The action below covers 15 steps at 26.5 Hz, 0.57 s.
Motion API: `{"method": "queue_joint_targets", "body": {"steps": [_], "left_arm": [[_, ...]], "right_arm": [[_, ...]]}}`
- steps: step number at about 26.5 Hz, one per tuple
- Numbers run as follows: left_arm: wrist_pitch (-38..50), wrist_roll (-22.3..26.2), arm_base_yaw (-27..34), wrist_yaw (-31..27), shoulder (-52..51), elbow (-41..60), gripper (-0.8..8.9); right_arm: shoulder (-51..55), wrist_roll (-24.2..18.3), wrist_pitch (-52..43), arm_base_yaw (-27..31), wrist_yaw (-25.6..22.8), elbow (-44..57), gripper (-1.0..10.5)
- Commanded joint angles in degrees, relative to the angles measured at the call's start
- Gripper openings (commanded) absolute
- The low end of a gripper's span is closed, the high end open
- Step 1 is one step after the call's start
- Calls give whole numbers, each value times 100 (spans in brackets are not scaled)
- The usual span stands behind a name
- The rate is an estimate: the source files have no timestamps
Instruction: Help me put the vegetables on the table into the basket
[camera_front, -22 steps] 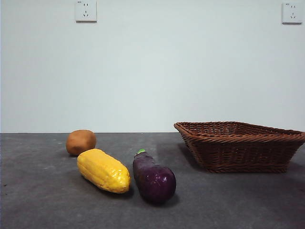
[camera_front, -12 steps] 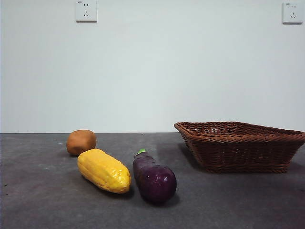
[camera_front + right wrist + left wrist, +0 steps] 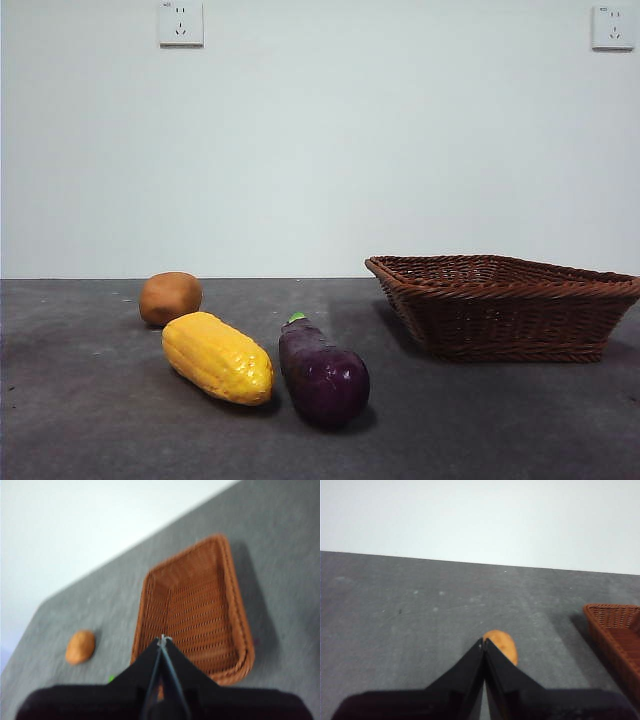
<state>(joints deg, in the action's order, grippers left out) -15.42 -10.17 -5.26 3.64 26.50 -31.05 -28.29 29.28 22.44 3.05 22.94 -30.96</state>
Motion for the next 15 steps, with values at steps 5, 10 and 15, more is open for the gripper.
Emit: {"method": "queue_joint_targets", "body": {"steps": [5,10,15], "left_arm": [[-1217,-358,9,667,890,-778,-3],[-2122,-345,9,1316,1674,-1425,-3],[-2686,-326,2,2116,2444,-2015,-3]], "right_arm": [[-1036,-31,1045,-2,52,-640,1],[-1580,-313,1296,-2,343,-988,1],[-2874,-1145,2013,-7,555,-1980,59]]}}
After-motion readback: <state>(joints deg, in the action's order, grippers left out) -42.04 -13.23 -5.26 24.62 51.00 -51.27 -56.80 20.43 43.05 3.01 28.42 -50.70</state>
